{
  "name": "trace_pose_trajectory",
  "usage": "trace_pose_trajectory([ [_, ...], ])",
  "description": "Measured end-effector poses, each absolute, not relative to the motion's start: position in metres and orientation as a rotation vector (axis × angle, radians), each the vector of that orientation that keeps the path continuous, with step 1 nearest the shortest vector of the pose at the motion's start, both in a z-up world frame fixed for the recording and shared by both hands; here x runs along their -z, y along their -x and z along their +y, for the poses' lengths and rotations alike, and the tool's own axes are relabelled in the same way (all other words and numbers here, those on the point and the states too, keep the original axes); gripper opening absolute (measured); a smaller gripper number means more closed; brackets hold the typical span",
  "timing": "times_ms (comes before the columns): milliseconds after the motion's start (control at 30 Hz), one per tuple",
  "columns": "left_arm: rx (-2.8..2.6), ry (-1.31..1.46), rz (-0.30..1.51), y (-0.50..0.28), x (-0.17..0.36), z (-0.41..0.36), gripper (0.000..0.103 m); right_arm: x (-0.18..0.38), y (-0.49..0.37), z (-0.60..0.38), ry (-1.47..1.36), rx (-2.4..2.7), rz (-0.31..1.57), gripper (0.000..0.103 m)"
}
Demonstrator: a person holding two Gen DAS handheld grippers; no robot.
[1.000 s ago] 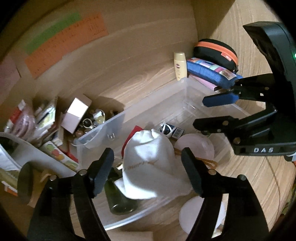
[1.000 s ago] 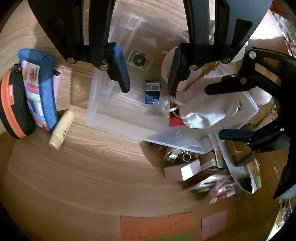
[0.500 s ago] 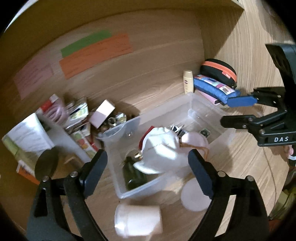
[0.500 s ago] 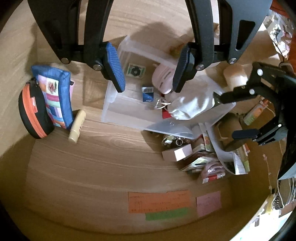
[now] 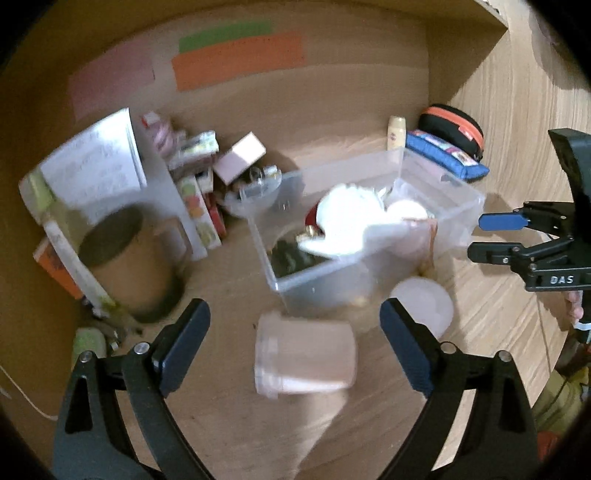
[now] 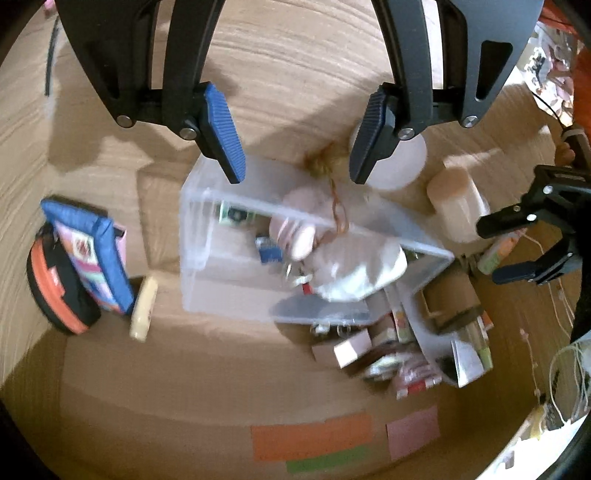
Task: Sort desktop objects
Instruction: 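Move the left tool to the plastic cup while the right tool moves to the gourd bead charm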
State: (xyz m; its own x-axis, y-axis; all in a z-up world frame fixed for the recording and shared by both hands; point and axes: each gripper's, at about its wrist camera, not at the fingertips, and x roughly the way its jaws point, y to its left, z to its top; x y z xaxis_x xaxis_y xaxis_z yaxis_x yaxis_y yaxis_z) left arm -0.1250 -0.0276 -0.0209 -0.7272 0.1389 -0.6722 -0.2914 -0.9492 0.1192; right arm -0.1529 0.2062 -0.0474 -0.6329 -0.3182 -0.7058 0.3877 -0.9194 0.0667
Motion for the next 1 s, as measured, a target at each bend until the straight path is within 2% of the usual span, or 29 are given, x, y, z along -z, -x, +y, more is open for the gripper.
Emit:
trace_pose_trajectory([
  [500,-2.617,1.149,0.213,0.127,0.070,-0.027,0.094,0.089,0.171,0.182,-1.208,2.450,0.167,0.055],
  [1000,-2.659,1.184,0.121,0.143,0.082,-0.044,0.094,0.095,0.178,0.151,-1.192,2.454,0.214,0.055],
])
